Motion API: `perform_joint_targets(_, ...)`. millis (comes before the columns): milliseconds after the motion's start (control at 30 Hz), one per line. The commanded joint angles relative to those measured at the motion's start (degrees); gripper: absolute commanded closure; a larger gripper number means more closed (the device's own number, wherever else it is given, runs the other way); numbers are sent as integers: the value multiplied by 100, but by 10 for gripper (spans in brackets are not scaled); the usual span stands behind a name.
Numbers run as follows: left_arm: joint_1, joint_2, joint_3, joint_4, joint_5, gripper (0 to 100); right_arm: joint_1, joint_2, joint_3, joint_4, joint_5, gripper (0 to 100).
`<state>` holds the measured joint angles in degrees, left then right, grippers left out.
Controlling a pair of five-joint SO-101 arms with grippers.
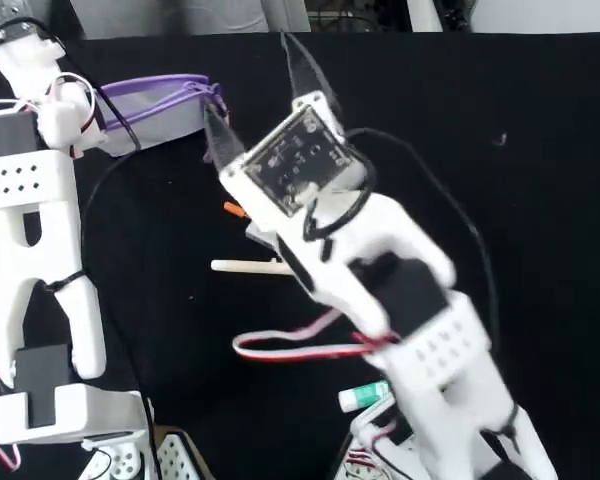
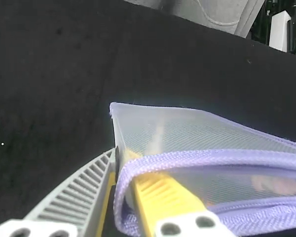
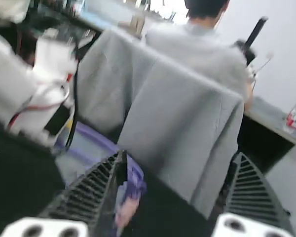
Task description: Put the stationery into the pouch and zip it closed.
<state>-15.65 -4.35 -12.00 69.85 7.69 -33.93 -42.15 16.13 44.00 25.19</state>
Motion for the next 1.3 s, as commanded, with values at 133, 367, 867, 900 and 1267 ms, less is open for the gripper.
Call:
perform_joint_targets(133, -101, 70, 110, -114, 70, 972, -79, -215, -857, 3270, 1407, 691)
perform_joint_targets(367, -101, 70, 110, -114, 70, 972, -70, -233, -444, 5090, 2514, 691)
perform_joint_targets(867, -66, 79, 119, -97, 79, 972, -62, -233, 3029, 5477, 3657, 691)
perform_joint_targets(900, -66, 79, 119, -97, 79, 972, -62, -233, 3187, 5477, 3736, 691)
perform_joint_targets(1267, -119, 70, 189, -290, 62, 972, -62, -198, 3714, 5266, 4062, 691)
